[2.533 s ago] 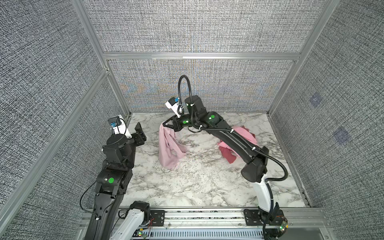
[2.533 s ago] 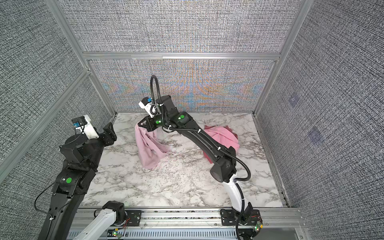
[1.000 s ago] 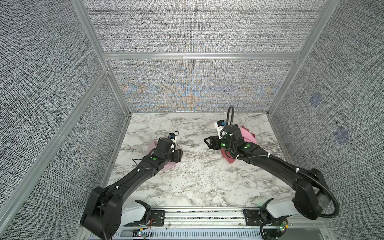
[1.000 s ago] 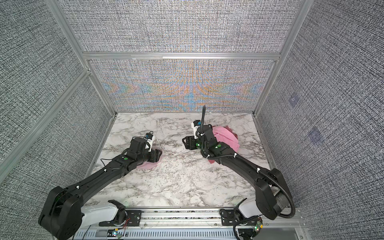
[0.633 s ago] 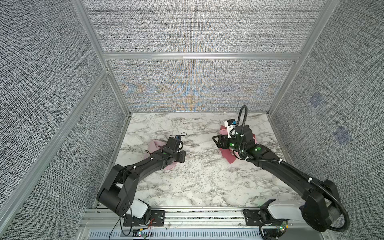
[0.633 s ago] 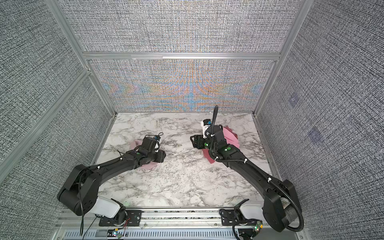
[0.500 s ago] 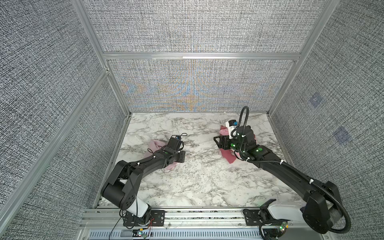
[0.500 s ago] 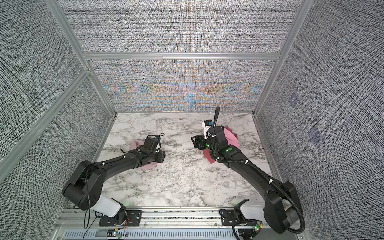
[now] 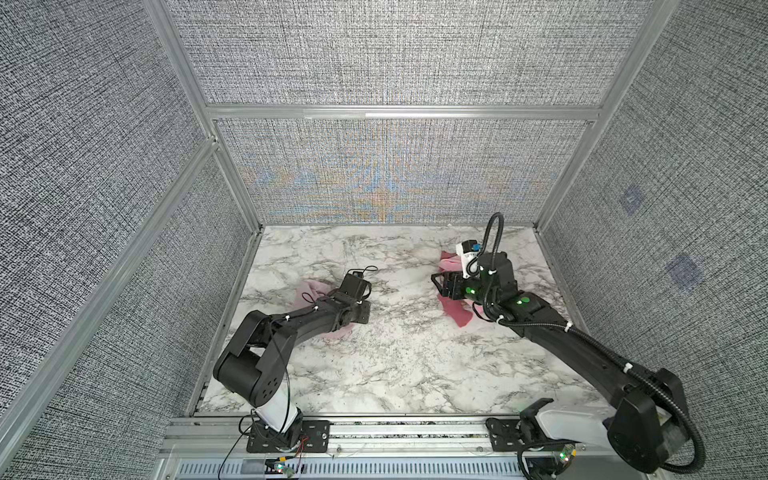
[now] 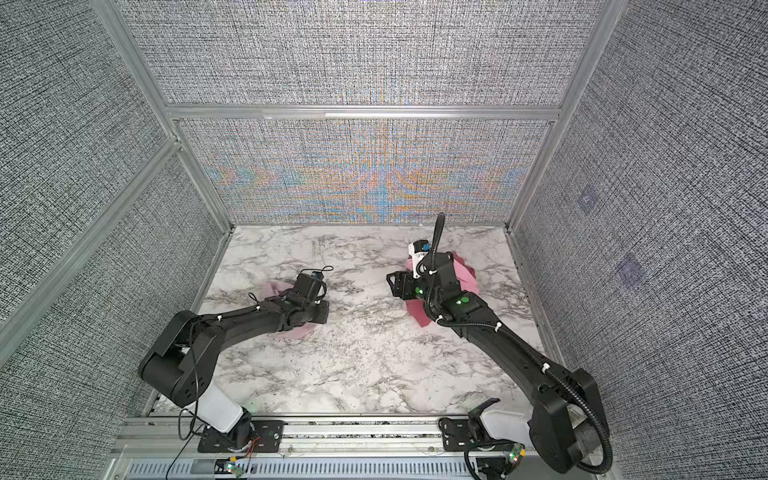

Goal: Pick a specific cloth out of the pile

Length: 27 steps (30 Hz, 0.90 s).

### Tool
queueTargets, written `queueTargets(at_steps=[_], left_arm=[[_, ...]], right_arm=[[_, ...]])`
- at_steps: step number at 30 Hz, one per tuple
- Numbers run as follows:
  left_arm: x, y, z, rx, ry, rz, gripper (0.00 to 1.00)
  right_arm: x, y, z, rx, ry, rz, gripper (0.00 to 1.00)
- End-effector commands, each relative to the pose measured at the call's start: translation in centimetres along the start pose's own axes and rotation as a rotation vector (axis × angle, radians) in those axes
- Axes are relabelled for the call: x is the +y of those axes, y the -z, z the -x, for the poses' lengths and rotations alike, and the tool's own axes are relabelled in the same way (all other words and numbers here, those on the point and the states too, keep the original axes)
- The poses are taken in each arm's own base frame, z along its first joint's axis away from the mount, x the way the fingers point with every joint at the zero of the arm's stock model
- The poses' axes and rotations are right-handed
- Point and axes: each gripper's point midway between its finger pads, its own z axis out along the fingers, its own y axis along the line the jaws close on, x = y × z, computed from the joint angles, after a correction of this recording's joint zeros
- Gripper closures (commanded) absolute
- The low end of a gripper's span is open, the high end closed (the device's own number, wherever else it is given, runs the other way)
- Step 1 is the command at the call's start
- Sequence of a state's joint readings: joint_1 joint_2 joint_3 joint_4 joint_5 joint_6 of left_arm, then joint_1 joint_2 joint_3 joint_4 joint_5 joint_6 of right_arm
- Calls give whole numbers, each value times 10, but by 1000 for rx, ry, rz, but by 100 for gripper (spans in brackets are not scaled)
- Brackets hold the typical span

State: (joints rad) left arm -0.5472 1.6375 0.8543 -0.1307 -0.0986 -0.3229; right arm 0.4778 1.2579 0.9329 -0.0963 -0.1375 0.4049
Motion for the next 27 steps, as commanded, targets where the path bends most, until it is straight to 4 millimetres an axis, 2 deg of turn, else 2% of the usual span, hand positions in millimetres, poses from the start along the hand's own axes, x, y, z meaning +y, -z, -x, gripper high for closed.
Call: queueTargets(at_steps=[1, 6, 8, 12, 17, 21, 27], left_arm=[[-4, 12, 19, -51, 12, -10, 100], [-12, 59, 66, -191, 24, -47, 100], [0, 80, 81, -232, 96, 18, 100], [14, 119, 105, -314, 98, 88, 100], [15, 164, 131, -462, 89, 65, 100], [35, 183, 141, -499, 113, 127, 100], [80, 191, 131, -491, 189, 232, 100]], right_arm=[[-2, 2, 6, -24, -18, -9, 28], [-3, 5, 6, -24, -18, -19, 28], [-4, 6, 5, -22, -18, -23, 28], [-4, 8, 6, -22, -22, -25, 28], [-4, 9, 6, -24, -27, -25, 28], [-2, 10, 7, -26, -34, -19, 28], [-1, 11, 6, -25, -38, -12, 28]])
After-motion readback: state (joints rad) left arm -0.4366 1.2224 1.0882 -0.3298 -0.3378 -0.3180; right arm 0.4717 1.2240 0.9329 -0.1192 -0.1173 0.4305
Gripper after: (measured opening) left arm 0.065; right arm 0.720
